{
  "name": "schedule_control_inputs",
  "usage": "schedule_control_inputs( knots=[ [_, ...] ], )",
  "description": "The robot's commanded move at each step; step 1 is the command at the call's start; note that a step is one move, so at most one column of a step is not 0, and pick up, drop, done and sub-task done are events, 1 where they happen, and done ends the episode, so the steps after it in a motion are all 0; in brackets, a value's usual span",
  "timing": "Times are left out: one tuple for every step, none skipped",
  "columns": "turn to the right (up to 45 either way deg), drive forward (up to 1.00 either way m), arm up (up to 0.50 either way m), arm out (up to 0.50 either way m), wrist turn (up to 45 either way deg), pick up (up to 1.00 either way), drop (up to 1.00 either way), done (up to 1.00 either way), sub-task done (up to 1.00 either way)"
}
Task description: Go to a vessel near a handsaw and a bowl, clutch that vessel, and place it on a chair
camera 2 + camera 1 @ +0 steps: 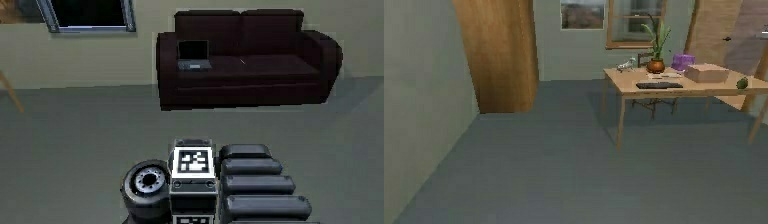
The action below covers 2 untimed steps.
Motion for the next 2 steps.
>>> schedule_control_inputs(
  knots=[
    [0.0,1.0,0.0,0.0,0.0,0.0,0.0,0.0,0.0],
    [-3.0,0.0,0.0,0.0,0.0,0.0,0.0,0.0,0.0]
  ],
)
